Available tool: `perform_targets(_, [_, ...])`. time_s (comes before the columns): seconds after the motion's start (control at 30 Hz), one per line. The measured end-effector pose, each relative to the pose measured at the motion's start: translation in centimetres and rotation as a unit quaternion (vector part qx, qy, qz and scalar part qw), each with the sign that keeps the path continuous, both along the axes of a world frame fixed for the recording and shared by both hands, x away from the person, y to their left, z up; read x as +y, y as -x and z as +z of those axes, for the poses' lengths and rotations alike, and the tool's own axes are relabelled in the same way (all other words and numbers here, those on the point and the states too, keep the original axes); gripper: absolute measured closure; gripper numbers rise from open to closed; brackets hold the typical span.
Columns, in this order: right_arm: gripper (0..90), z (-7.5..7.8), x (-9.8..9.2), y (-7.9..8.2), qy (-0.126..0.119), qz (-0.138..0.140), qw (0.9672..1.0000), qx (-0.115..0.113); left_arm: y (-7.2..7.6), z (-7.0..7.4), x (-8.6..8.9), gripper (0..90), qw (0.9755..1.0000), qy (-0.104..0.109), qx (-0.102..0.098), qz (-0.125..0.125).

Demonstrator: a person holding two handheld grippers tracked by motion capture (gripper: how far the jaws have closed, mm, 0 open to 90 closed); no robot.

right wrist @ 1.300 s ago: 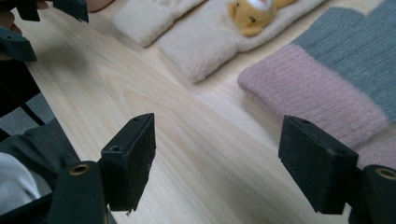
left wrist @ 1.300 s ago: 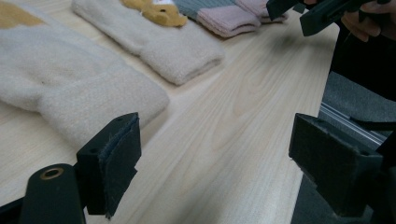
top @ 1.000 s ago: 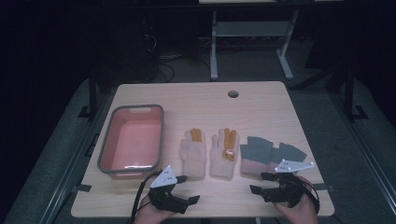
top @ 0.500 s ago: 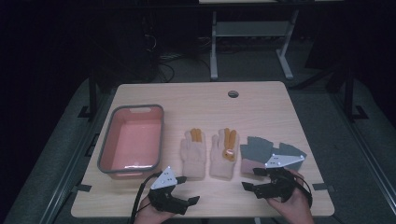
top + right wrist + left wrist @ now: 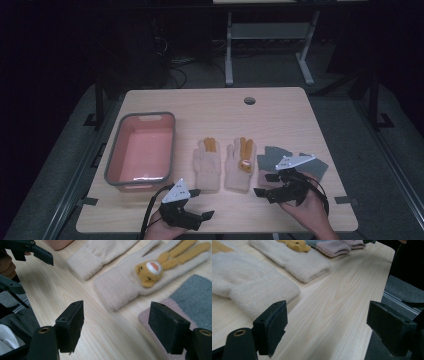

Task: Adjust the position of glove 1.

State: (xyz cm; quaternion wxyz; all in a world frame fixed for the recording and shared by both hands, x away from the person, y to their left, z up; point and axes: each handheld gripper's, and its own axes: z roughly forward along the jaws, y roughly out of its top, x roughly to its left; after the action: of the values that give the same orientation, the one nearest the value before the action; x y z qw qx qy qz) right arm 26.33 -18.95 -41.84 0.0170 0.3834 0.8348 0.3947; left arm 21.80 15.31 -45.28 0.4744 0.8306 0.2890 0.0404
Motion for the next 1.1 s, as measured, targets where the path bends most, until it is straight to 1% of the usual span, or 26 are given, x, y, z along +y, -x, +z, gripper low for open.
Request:
perform_targets(0.2, [29.1,0.6,0.6,-0.7,0.008,0.008,0.9999,0.002,0.0,0.1,0.1,16.8,1.0,0.001,0.0,0.001])
perform_targets(0.27, [29.6,0.7,0.6,-0.8,0.006,0.01,0.9999,0.002,0.0,0.1,0.1,16.8,1.0,0.003,0.0,0.003])
perform_targets(0.37, [30.2,0.9,0.9,-1.2,0.009,0.011,0.9998,0.011,-0.1,0.1,0.1,16.8,1.0,0.003,0.0,0.004])
perform_targets(0.43, [30.7,1.2,1.2,-1.7,0.018,0.018,0.9996,0.01,0.0,0.1,0.1,16.8,1.0,0.003,0.0,0.002])
perform_targets(0.47, [30.7,1.2,1.2,-1.7,0.018,0.018,0.9996,0.01,0.0,0.1,0.1,16.8,1.0,0.003,0.0,0.002])
perform_targets(0.53, [31.4,1.6,1.6,-2.3,0.024,0.022,0.9994,0.013,0.0,0.2,0.1,16.8,1.0,0.0,-0.005,-0.001])
perform_targets(0.6, [31.8,1.7,1.8,-2.5,0.026,0.023,0.9993,0.014,0.0,0.2,0.2,16.8,1.0,0.0,-0.005,-0.001])
perform_targets(0.63, [32.4,1.8,2.2,-3.1,0.031,0.025,0.9991,0.016,0.0,0.2,0.2,16.8,1.0,0.001,-0.005,0.001])
perform_targets(0.67, [32.4,1.8,2.2,-3.1,0.031,0.025,0.9991,0.016,0.0,0.2,0.2,16.8,1.0,0.001,-0.005,0.001])
perform_targets(0.7, [33.1,1.8,2.4,-3.4,0.031,0.025,0.9991,0.016,0.0,0.2,0.2,16.8,1.0,0.007,-0.004,0.004])
perform_targets(0.73, [33.2,1.8,2.6,-3.8,0.033,0.027,0.9989,0.02,0.0,0.2,0.2,16.8,1.0,0.006,-0.004,0.004])
perform_targets(0.8, [33.9,1.9,3.0,-4.3,0.042,0.03,0.9985,0.018,0.1,0.3,0.3,16.8,1.0,0.005,-0.005,0.004])
perform_targets(0.83, [34.4,2.1,3.4,-4.9,0.046,0.032,0.9982,0.02,0.1,0.3,0.3,16.8,1.0,0.005,-0.007,0.004])
perform_targets(0.87, [34.4,2.1,3.4,-4.9,0.046,0.032,0.9982,0.02,0.1,0.3,0.3,16.8,1.0,0.005,-0.007,0.004])
perform_targets(0.93, [34.8,2.4,3.8,-5.5,0.053,0.035,0.9977,0.021,0.1,0.4,0.4,16.8,1.0,0.003,-0.005,0.003])
perform_targets(0.97, [34.8,2.5,3.9,-5.8,0.055,0.037,0.9976,0.02,0.0,0.4,0.4,16.8,1.0,0.005,-0.005,0.005])
perform_targets(1.0, [34.8,2.8,4.2,-6.3,0.053,0.039,0.9976,0.021,0.0,0.4,0.4,16.8,1.0,0.005,-0.005,0.005])
perform_targets(1.03, [34.8,2.8,4.2,-6.3,0.053,0.039,0.9976,0.021,-0.1,0.4,0.5,16.8,1.0,0.003,-0.008,0.002])
perform_targets(1.1, [34.8,3.0,4.4,-6.9,0.054,0.043,0.9973,0.021,-0.1,0.4,0.5,16.8,1.0,0.002,-0.01,0.002])
